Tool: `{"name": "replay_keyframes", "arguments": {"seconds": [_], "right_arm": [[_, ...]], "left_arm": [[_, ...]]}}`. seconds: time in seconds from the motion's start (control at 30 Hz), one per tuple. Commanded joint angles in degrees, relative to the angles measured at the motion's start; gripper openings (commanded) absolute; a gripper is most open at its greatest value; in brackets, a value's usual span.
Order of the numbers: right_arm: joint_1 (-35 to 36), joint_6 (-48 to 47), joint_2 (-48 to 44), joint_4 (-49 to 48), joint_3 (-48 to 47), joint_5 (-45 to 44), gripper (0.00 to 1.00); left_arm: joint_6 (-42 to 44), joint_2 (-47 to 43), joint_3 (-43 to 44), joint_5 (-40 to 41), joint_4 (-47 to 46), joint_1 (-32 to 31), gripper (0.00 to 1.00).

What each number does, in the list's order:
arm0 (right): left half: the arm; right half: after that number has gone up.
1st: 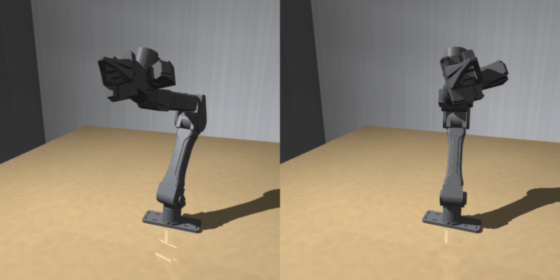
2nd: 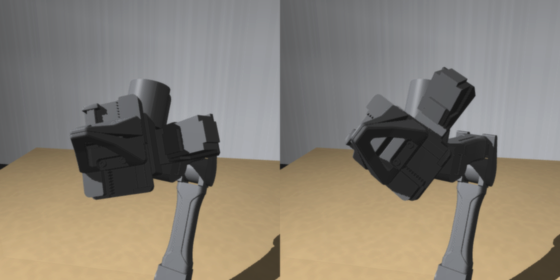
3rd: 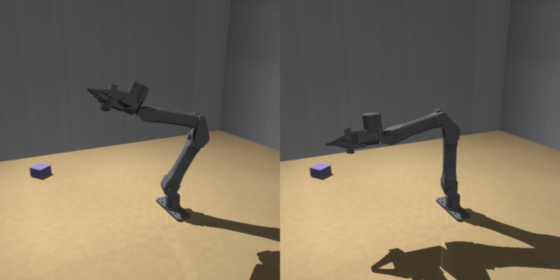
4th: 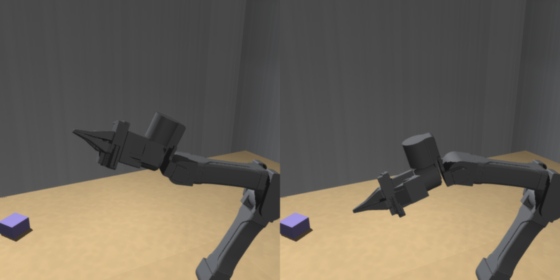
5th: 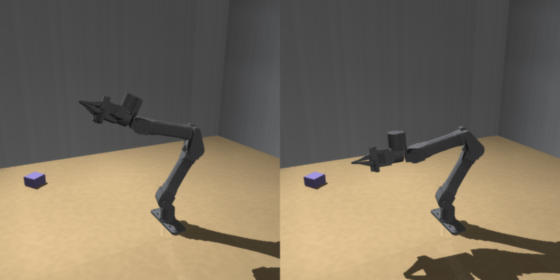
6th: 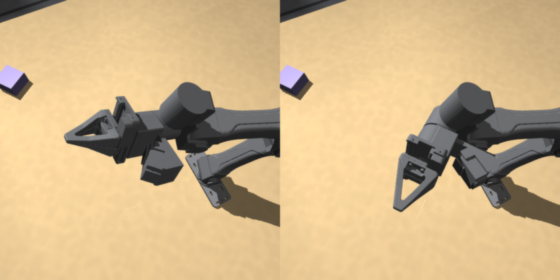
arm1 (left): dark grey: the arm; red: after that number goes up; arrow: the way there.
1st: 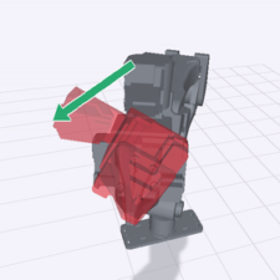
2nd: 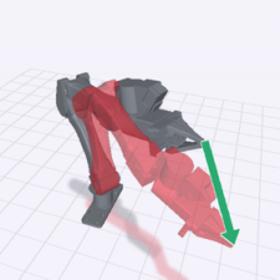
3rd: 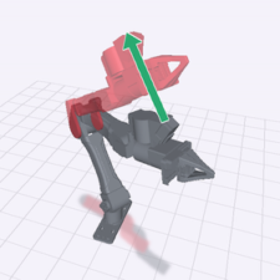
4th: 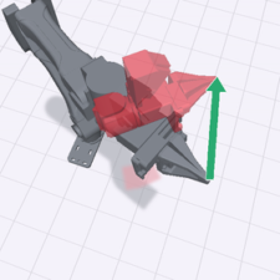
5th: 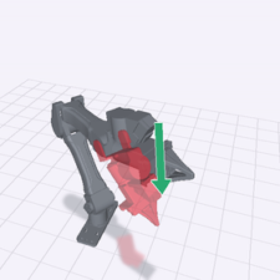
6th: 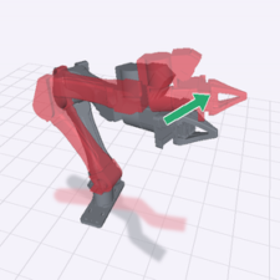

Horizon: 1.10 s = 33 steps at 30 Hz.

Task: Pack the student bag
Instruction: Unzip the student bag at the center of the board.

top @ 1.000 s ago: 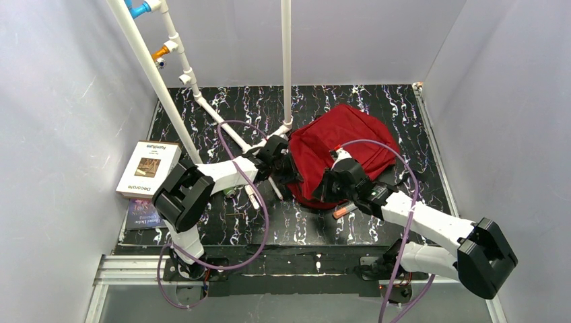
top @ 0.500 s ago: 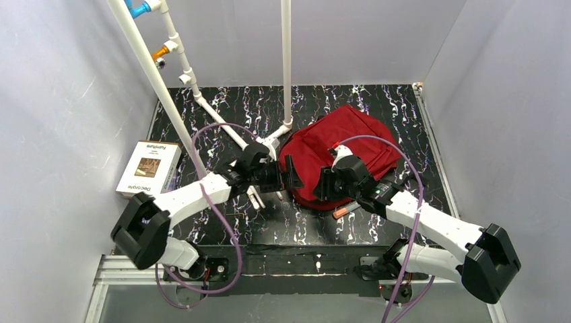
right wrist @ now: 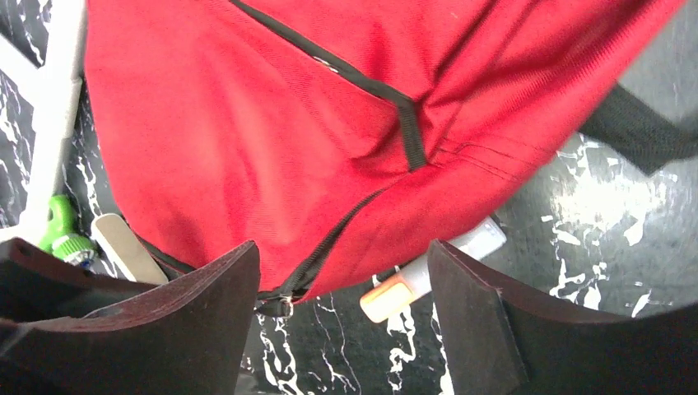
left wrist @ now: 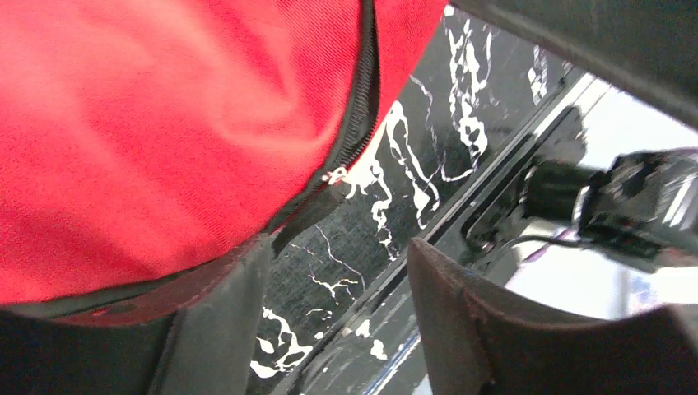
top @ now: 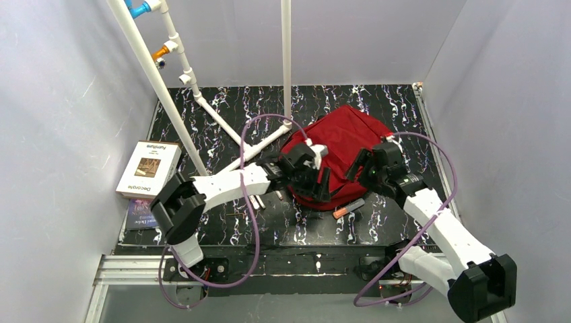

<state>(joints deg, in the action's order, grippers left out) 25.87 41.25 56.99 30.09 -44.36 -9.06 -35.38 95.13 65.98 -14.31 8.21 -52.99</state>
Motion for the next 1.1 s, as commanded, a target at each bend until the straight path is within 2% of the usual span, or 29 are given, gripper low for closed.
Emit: {"name": "replay_keyframes", "arguments": {"seconds": [0.0, 0.03, 0.13, 0.33, 0.47, 0.53, 0.67, 0.83, 0.9, 0.97, 1.07], "right_arm": [[-5.1, 6.7, -2.7, -1.6, 4.8, 11.5, 0.79], [-5.2, 7.0, -2.6, -2.1, 5.4, 12.2, 0.78], [-5.3, 6.9, -1.6, -4.2, 7.3, 14.4, 0.75], [-5.3, 7.6, 0.8, -9.0, 10.9, 17.3, 0.67], [-5.3, 8.4, 1.9, -11.6, 11.9, 19.8, 0.67], [-5.3, 8.2, 2.2, -11.2, 11.6, 19.9, 0.68], [-5.3, 9.0, 1.5, -10.1, 11.3, 18.3, 0.7], [-4.8, 18.0, 0.2, -15.3, 14.9, 15.6, 0.68], [-4.6, 20.8, -0.1, -17.5, 15.8, 13.3, 0.57], [-4.6, 22.1, -0.5, -19.3, 16.4, 11.0, 0.38], [-4.6, 20.8, 0.7, -16.2, 14.2, 6.3, 0.13]], "left_arm": [[10.7, 4.0, 6.2, 5.9, 9.8, -3.1, 0.56], [11.9, 5.2, 7.0, 6.2, 11.1, -3.2, 0.53], [14.5, 7.2, 7.9, 6.8, 12.2, -3.9, 0.51], [14.4, 10.5, 10.0, 7.4, 13.0, -4.7, 0.42], [14.8, 12.0, 11.1, 7.5, 13.4, -5.0, 0.37], [15.2, 12.3, 11.7, 7.5, 13.9, -5.2, 0.32], [15.3, 11.7, 11.9, 7.4, 14.4, -5.3, 0.0], [14.0, 7.4, 9.6, 5.8, 11.8, -5.8, 0.0], [12.6, 6.8, 9.2, 3.5, 10.9, -5.9, 0.0], [10.3, 6.5, 9.1, 2.5, 10.8, -6.1, 0.0], [7.8, 4.6, 7.2, 4.0, 9.5, -6.2, 0.0]]}}
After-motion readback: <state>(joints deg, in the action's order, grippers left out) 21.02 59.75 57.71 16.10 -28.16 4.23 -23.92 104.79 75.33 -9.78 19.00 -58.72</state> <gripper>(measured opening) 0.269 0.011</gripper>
